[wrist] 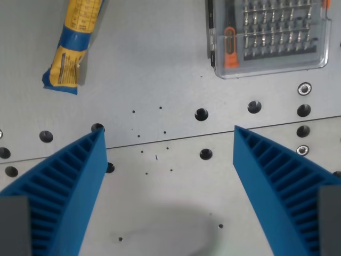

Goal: Move above the blue bag

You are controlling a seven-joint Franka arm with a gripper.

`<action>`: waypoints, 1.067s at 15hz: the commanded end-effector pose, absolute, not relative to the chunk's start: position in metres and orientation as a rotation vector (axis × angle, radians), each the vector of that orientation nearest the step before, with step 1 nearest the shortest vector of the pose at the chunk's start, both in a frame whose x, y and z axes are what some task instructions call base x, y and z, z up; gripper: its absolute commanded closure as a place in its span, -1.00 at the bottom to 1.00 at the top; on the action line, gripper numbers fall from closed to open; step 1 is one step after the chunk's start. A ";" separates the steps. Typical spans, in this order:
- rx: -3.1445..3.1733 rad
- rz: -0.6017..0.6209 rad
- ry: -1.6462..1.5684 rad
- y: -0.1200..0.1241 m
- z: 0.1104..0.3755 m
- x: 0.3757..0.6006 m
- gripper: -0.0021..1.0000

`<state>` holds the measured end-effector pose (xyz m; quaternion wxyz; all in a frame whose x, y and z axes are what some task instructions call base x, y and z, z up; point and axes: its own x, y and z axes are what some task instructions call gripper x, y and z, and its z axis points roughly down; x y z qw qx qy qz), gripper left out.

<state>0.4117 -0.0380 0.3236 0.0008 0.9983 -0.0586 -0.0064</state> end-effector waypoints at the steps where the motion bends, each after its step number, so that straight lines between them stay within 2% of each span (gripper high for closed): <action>1: 3.119 0.026 -0.304 -0.031 0.317 0.416 -1.00; 16: 3.077 0.113 -0.635 0.001 0.255 0.437 -1.00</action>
